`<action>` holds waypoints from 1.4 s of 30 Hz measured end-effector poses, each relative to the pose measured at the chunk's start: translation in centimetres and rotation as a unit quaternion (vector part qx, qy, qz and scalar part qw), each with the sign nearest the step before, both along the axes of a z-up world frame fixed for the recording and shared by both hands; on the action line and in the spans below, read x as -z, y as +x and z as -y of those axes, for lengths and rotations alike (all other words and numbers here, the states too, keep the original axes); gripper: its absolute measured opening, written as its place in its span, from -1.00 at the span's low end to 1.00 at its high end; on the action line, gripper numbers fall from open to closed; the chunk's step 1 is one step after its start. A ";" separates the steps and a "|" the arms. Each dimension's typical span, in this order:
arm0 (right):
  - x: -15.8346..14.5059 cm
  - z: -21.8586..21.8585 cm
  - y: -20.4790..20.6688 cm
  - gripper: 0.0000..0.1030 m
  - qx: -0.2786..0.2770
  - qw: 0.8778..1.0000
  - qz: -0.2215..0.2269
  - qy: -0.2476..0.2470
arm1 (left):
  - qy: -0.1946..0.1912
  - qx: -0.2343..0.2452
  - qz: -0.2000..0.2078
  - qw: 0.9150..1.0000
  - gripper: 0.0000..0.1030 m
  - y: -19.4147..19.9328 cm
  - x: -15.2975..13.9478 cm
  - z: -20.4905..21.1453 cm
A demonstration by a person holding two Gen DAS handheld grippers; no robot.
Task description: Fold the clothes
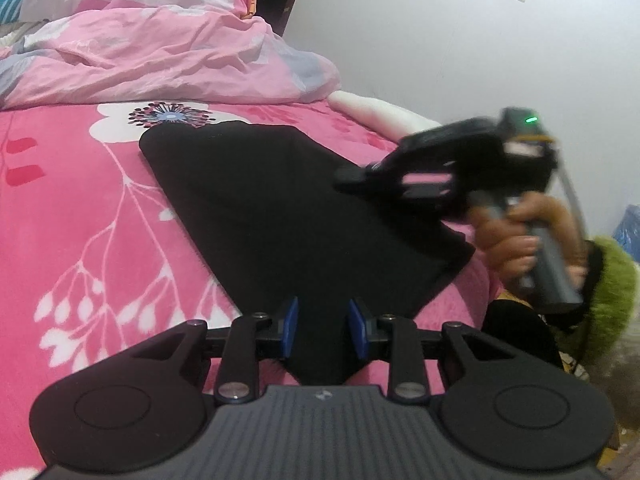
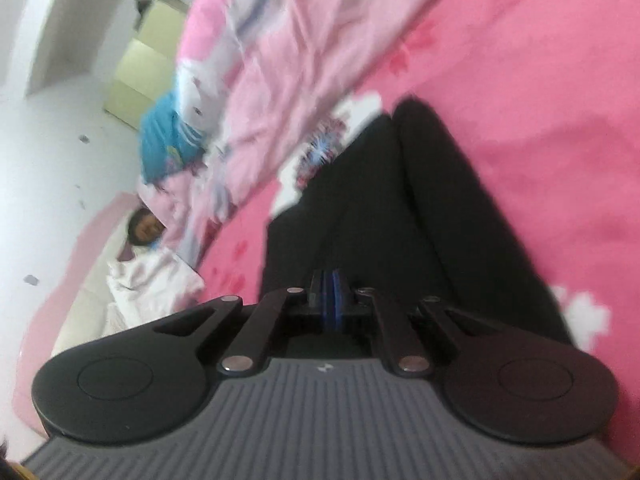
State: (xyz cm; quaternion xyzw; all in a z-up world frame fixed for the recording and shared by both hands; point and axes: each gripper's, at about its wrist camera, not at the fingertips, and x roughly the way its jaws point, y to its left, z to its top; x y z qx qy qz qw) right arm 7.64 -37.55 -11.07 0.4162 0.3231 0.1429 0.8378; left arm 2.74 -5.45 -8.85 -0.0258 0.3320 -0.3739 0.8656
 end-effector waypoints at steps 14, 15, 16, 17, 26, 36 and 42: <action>-1.3 1.7 -0.5 -1.00 0.092 0.996 0.009 -0.005 | -0.004 0.008 0.004 1.000 -0.42 1.1 -0.8 -1.0; -1.1 1.6 -0.4 -1.00 0.094 0.995 0.009 -0.004 | 0.000 0.007 0.010 1.000 -0.41 1.3 -1.2 -1.2; -0.9 1.5 -0.4 -1.00 0.096 0.995 0.009 -0.003 | 0.000 0.006 0.018 1.000 -0.37 1.9 -1.8 -1.2; -0.8 1.5 -0.3 -1.00 0.099 0.995 0.009 -0.002 | -0.003 0.007 0.017 1.000 -0.34 3.2 -2.2 -1.0; 1.7 0.3 -1.2 -1.00 0.059 0.996 0.056 0.035 | -0.004 -0.002 -0.020 1.000 -0.47 16.1 -2.6 1.8; 2.4 1.6 -1.1 -1.00 0.069 0.993 0.058 0.070 | -0.068 -0.114 -0.086 0.987 -0.76 27.5 -0.1 -0.3; 2.9 2.1 -1.2 -1.00 0.077 0.991 0.057 0.093 | -0.073 0.009 -0.071 0.995 -0.66 26.6 -3.1 5.0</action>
